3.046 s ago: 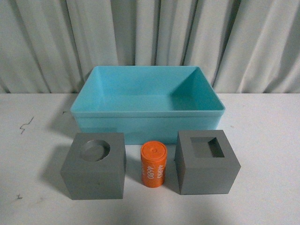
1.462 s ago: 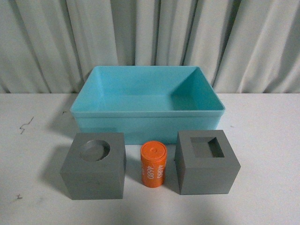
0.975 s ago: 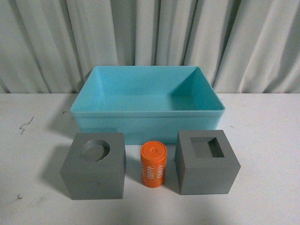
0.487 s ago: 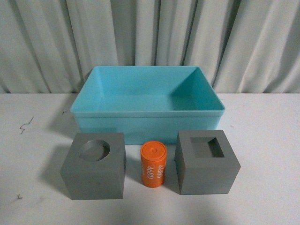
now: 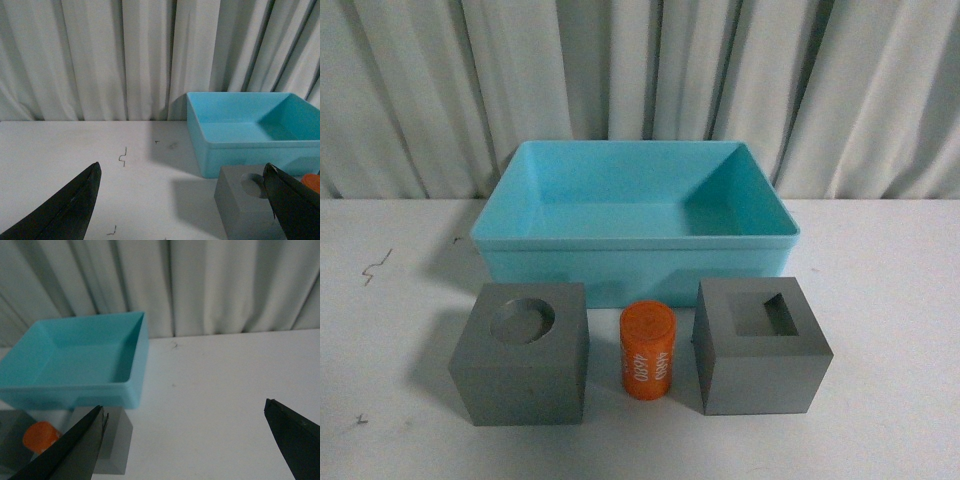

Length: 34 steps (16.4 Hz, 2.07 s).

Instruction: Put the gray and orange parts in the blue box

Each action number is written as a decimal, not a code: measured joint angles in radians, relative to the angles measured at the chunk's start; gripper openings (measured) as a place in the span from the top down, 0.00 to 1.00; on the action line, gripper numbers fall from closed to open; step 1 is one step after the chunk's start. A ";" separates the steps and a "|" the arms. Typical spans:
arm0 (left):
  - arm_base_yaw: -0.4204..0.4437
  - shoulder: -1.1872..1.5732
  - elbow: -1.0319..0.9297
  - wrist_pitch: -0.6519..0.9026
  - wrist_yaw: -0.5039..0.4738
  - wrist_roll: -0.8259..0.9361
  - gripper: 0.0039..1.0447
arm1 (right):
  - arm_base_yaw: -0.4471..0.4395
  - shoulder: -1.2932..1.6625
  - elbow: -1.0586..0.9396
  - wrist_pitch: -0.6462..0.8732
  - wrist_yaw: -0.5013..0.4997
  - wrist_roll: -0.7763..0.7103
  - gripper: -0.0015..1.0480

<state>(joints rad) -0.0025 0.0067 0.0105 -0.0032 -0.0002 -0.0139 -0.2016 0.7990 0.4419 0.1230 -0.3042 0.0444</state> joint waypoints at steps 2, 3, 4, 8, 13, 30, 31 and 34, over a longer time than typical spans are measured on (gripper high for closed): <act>0.000 0.000 0.000 0.000 0.000 0.000 0.06 | 0.107 0.214 0.058 0.027 -0.006 -0.059 0.06; 0.000 0.000 0.000 0.000 0.000 0.000 0.06 | 0.171 0.315 0.085 0.037 0.008 -0.059 0.06; 0.000 0.000 0.000 0.000 0.000 0.000 0.06 | 0.224 0.397 0.113 0.060 0.032 -0.051 0.06; 0.000 0.000 0.000 0.000 0.000 0.000 0.06 | 0.422 0.686 0.245 0.025 0.135 0.016 0.06; 0.000 0.000 0.000 0.000 0.000 0.000 0.06 | 0.483 0.907 0.398 -0.048 0.235 0.076 0.06; 0.000 0.000 0.000 0.000 0.000 0.000 0.06 | 0.483 1.106 0.517 -0.097 0.307 0.174 0.34; 0.000 0.000 0.000 0.000 0.000 0.000 0.06 | 0.483 1.106 0.517 -0.093 0.307 0.176 0.44; 0.000 0.000 0.000 0.000 0.000 0.000 0.06 | 0.483 1.106 0.515 -0.084 0.309 0.176 0.73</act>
<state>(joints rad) -0.0025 0.0067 0.0105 -0.0032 -0.0002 -0.0139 0.2813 1.9045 0.9565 0.0391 0.0051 0.2207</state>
